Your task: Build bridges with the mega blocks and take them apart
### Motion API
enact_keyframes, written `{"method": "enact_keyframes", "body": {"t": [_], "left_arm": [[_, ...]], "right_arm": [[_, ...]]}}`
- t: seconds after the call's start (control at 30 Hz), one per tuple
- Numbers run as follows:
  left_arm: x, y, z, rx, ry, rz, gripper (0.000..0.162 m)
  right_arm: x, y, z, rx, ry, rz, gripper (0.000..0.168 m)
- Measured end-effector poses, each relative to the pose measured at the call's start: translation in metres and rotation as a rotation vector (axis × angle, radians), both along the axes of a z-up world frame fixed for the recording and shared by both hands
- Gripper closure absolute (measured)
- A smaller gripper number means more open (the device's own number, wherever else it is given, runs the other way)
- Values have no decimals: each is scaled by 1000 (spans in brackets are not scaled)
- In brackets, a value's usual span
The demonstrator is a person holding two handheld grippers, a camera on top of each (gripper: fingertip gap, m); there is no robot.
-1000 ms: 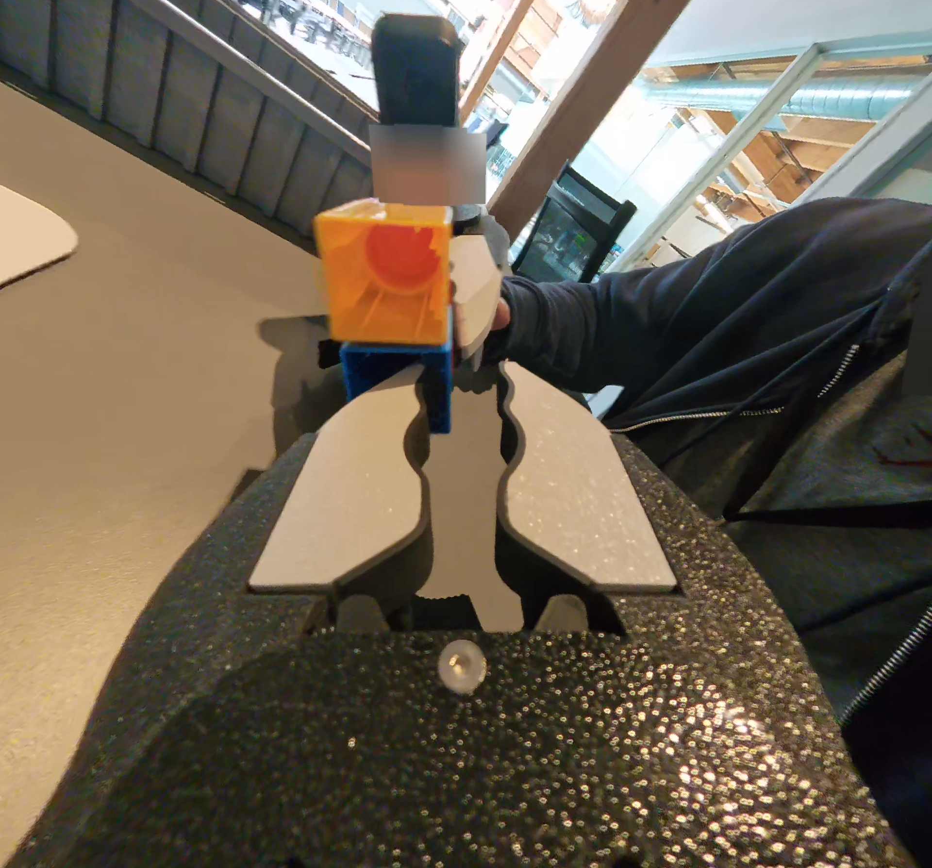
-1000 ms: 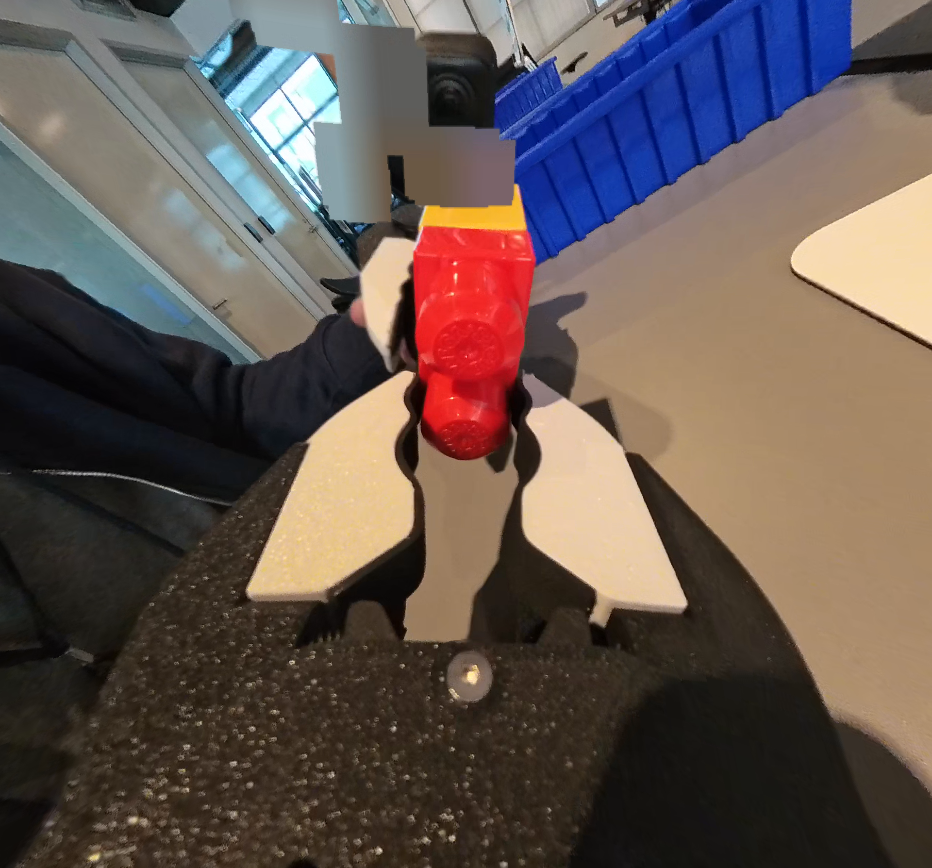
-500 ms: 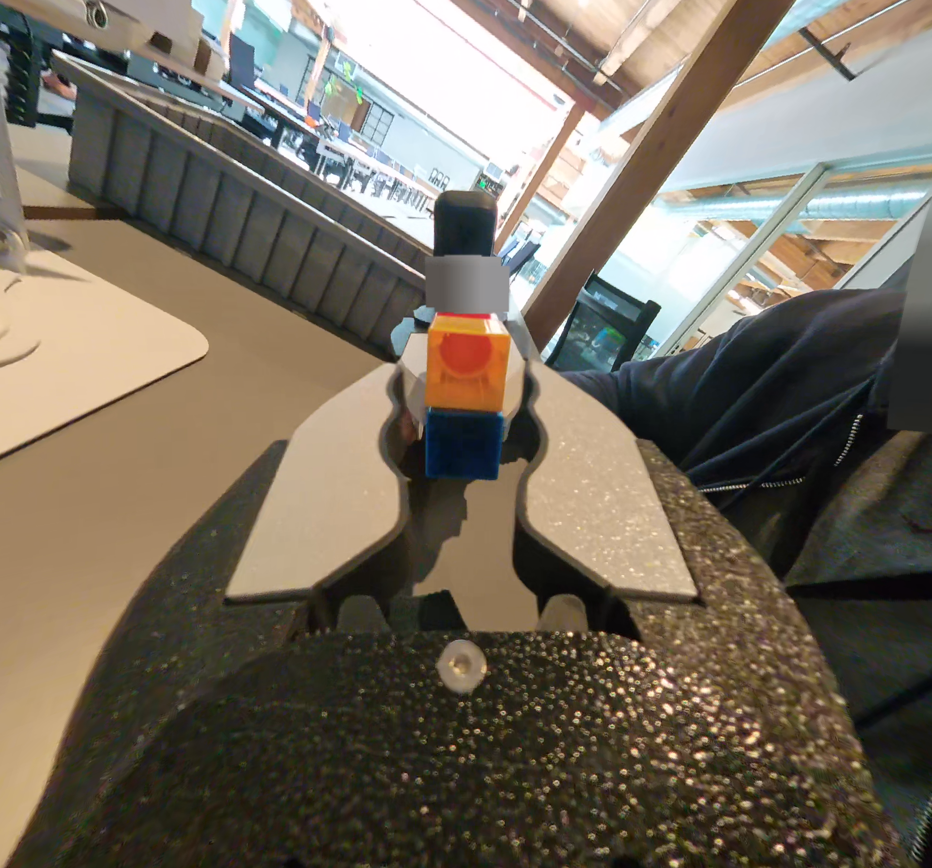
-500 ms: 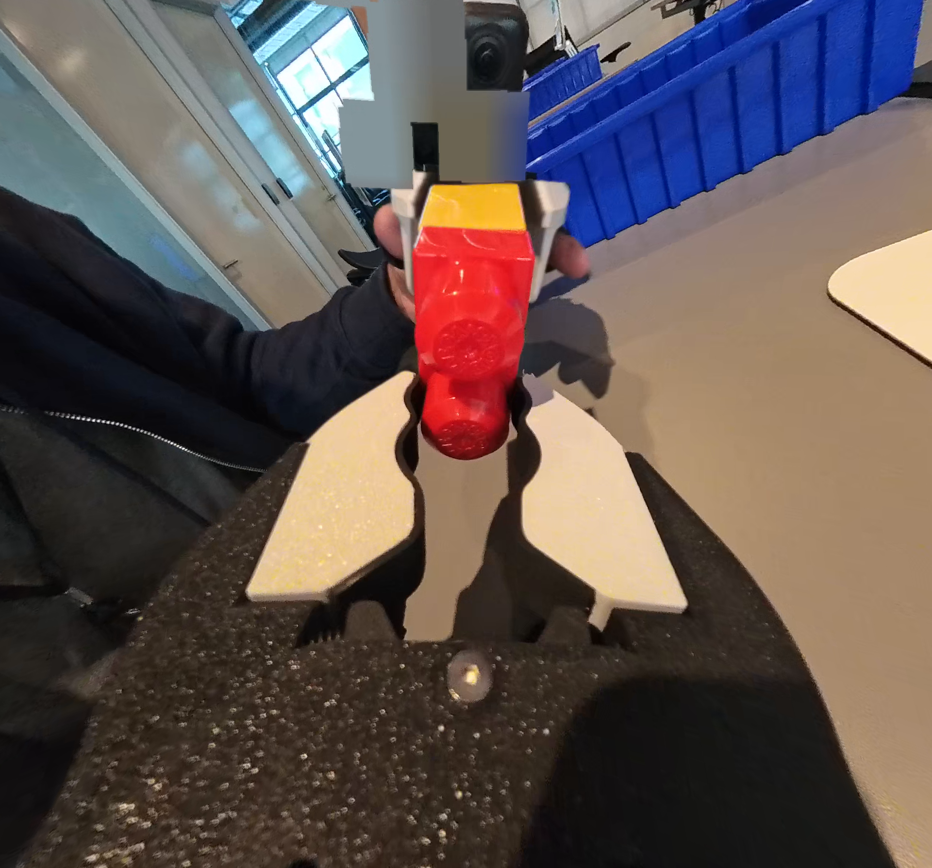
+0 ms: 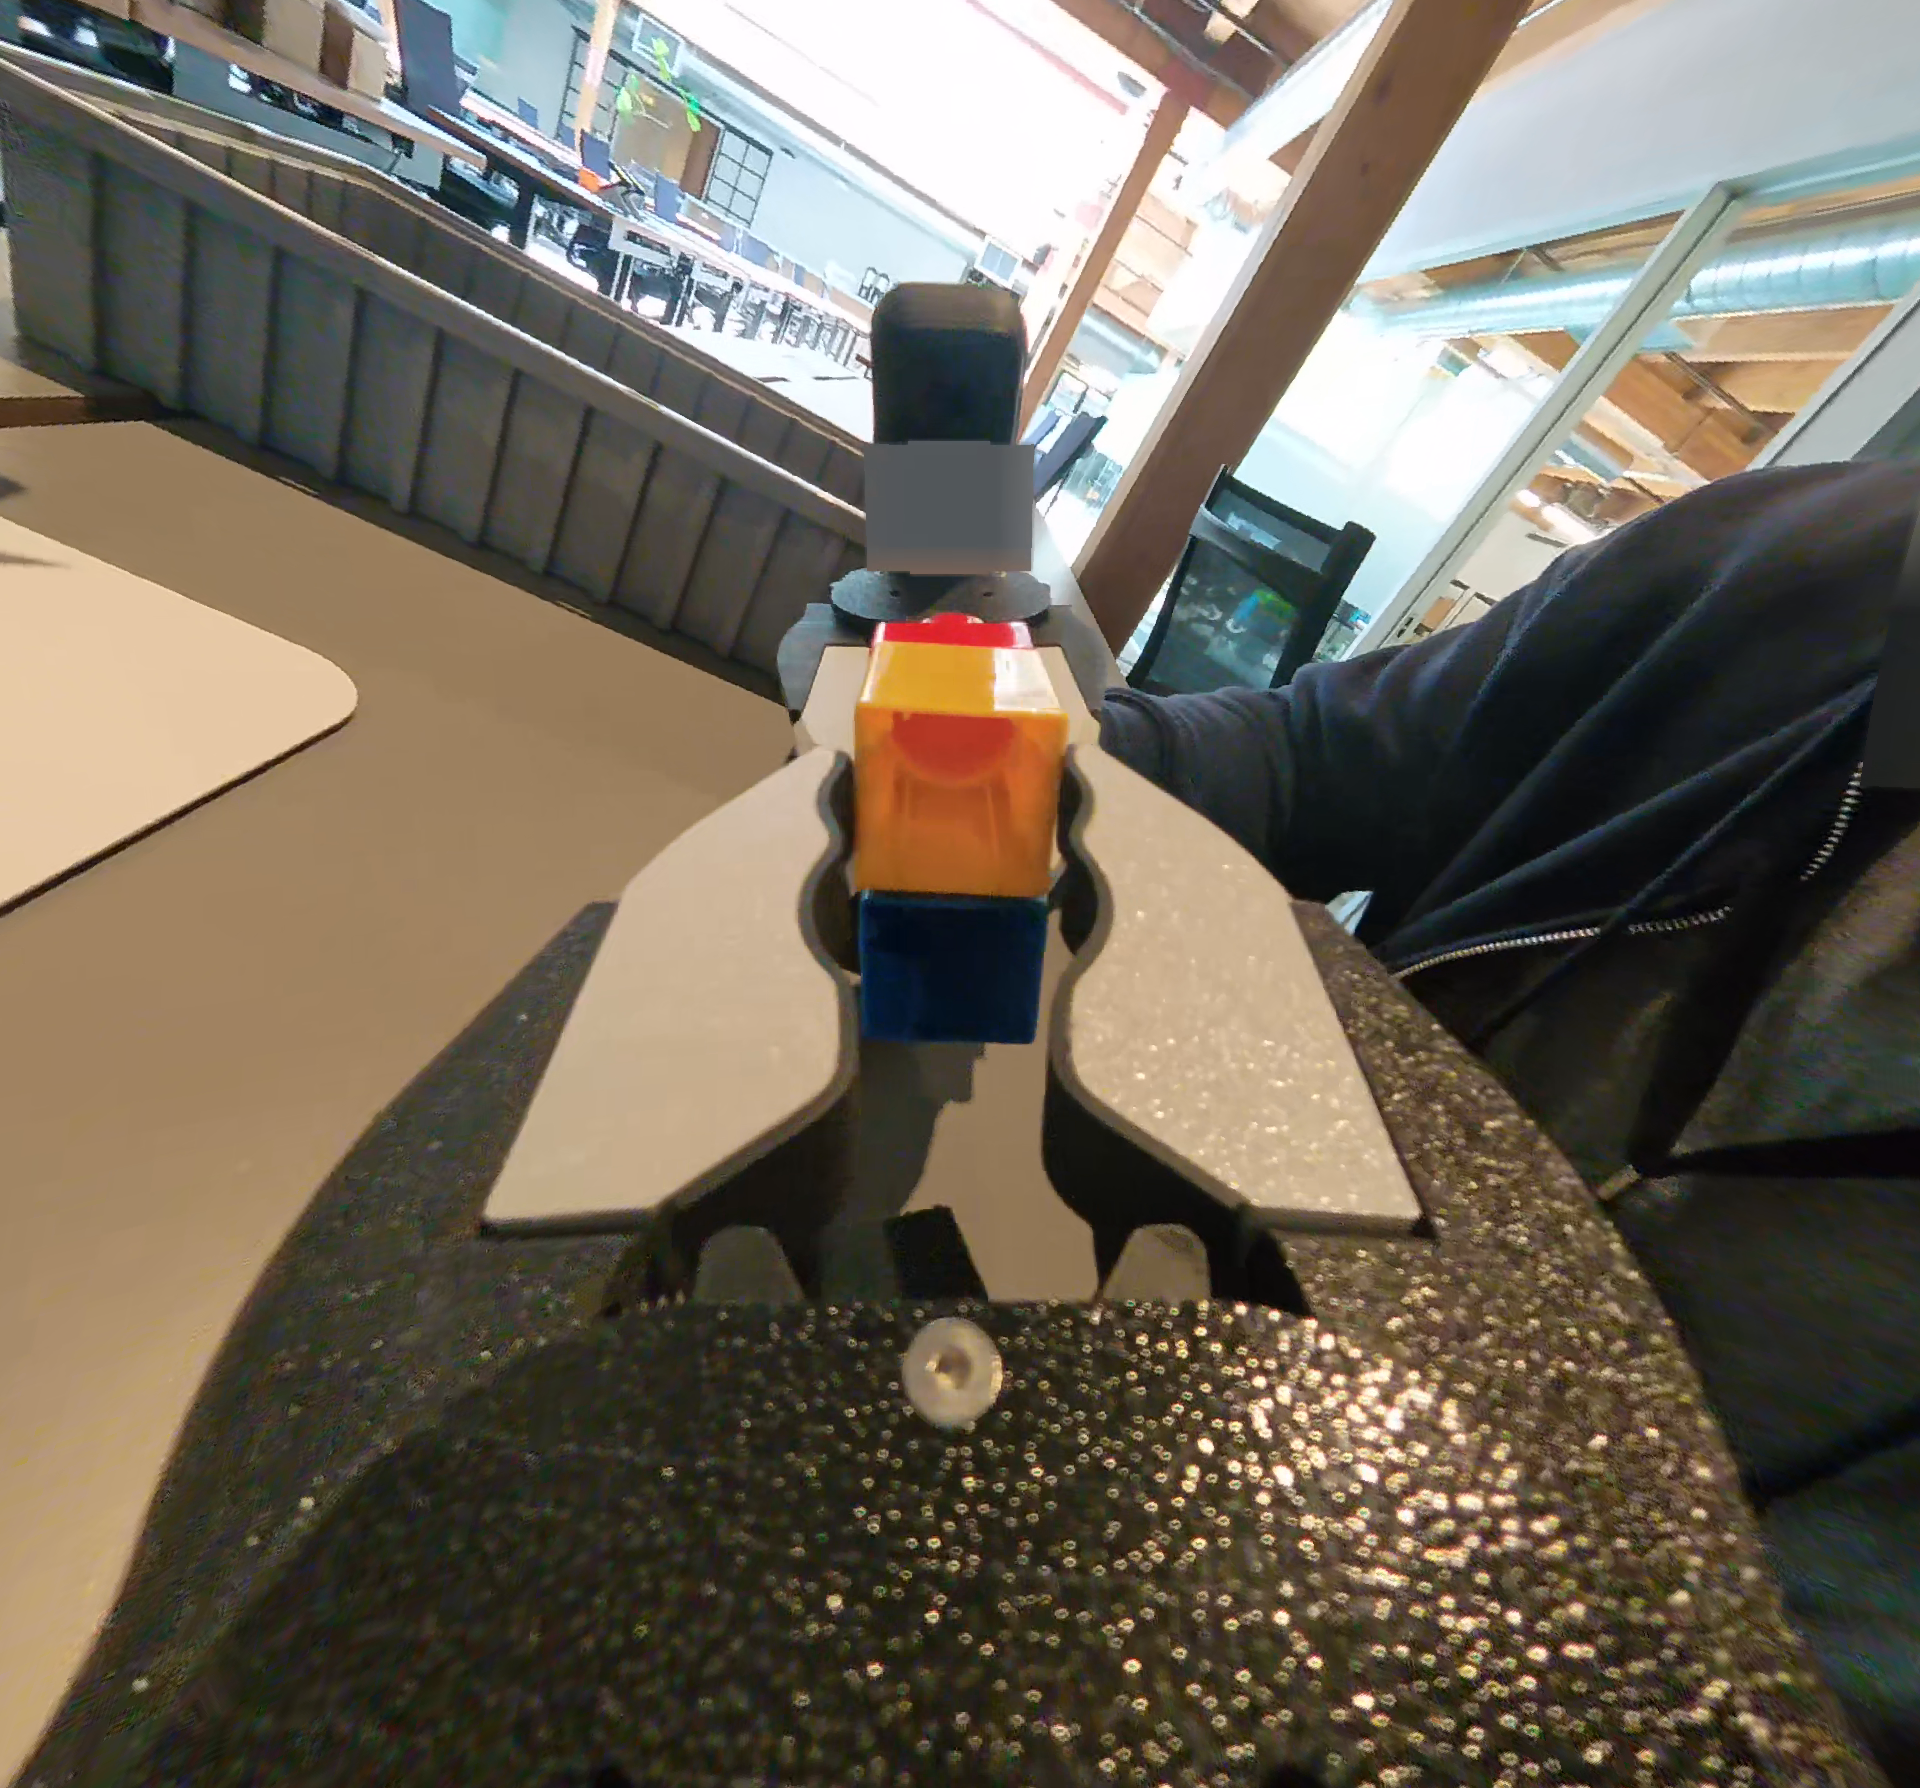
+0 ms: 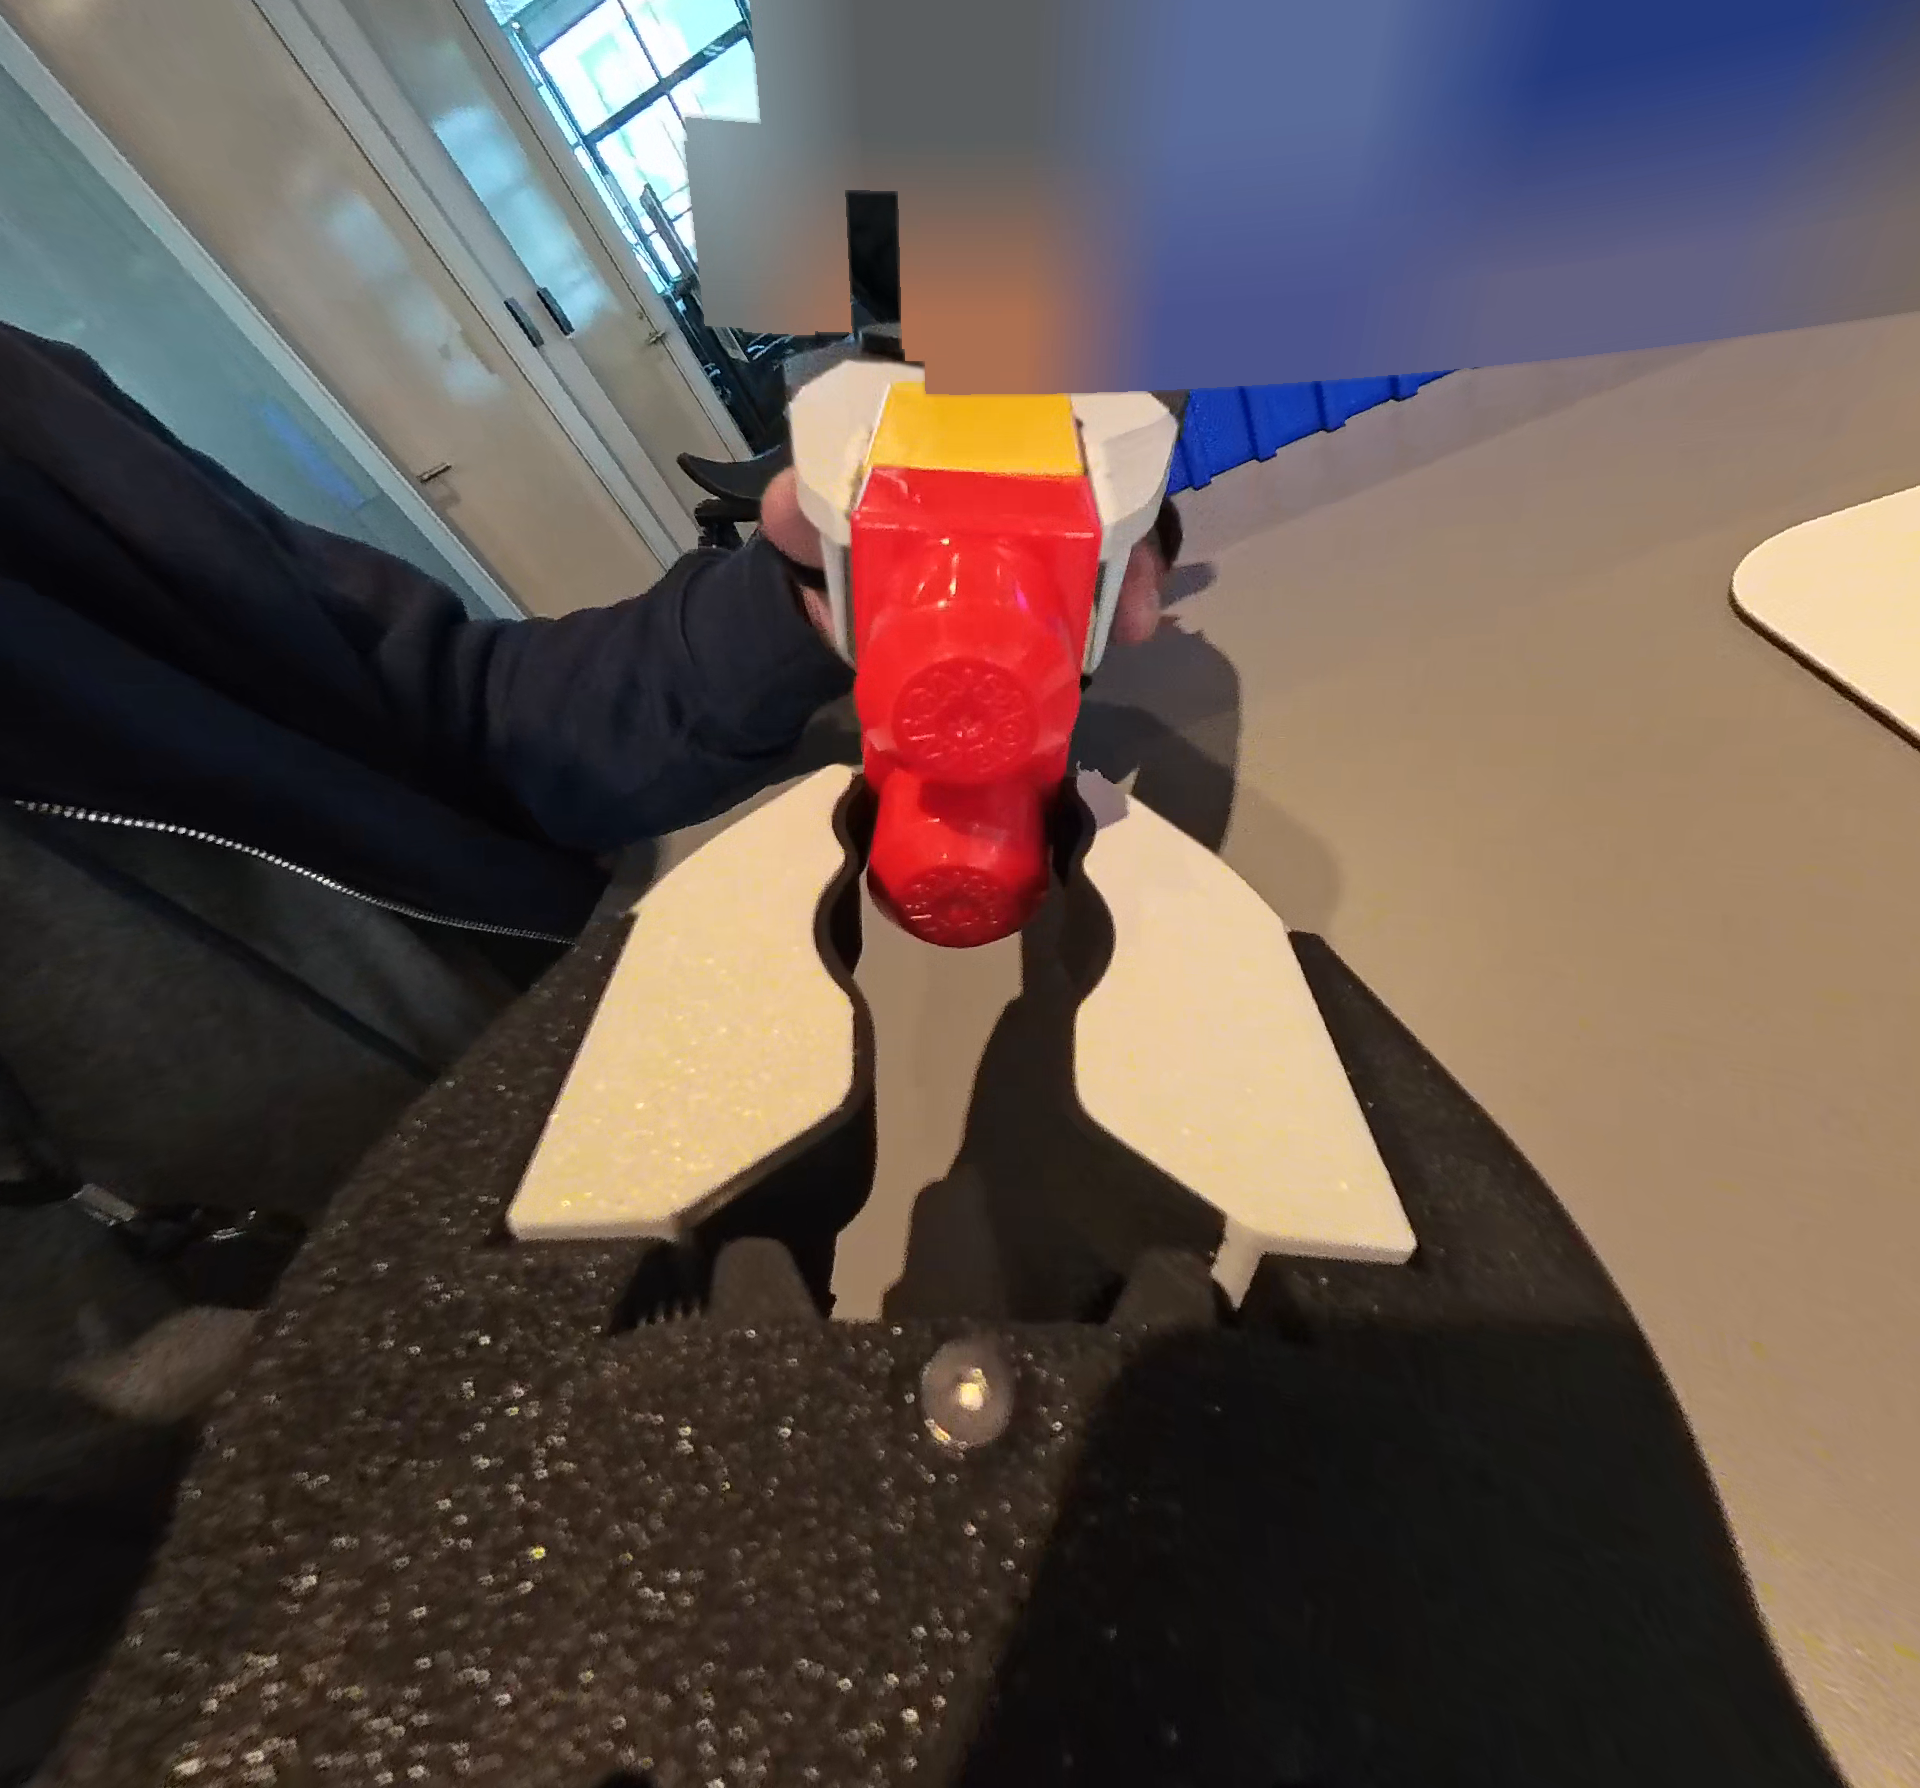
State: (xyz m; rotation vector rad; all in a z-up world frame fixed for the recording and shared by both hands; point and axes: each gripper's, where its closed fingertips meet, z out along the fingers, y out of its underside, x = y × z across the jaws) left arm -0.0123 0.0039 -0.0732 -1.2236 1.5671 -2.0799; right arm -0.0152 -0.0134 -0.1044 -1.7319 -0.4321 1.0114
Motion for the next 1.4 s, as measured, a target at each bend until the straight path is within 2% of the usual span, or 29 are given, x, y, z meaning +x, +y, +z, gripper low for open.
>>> {"method": "enact_keyframes", "body": {"t": [0.27, 0.4, 0.47, 0.7, 0.93, 1.2, 1.4], "left_arm": [[2, 3, -1, -55, 28, -5, 127], [1, 1, -5, 1, 38, -9, 128], [1, 0, -5, 19, 39, -8, 128], [1, 0, -3, -2, 31, -7, 128], [3, 1, -3, -91, 65, -15, 128], [1, 0, -12, -76, 110, -42, 128], [-1, -1, -6, -80, 79, -54, 128]], "right_arm": [[7, 3, 6, 58, -7, -64, 129], [16, 4, 14, 100, 16, -110, 130], [18, 3, 19, 111, 47, -105, 134], [15, 2, 19, 102, 63, -85, 136], [16, 3, 20, 105, 51, -100, 136], [11, 2, 8, 64, 2, -71, 136], [10, 1, 16, 98, 18, -82, 135]]}}
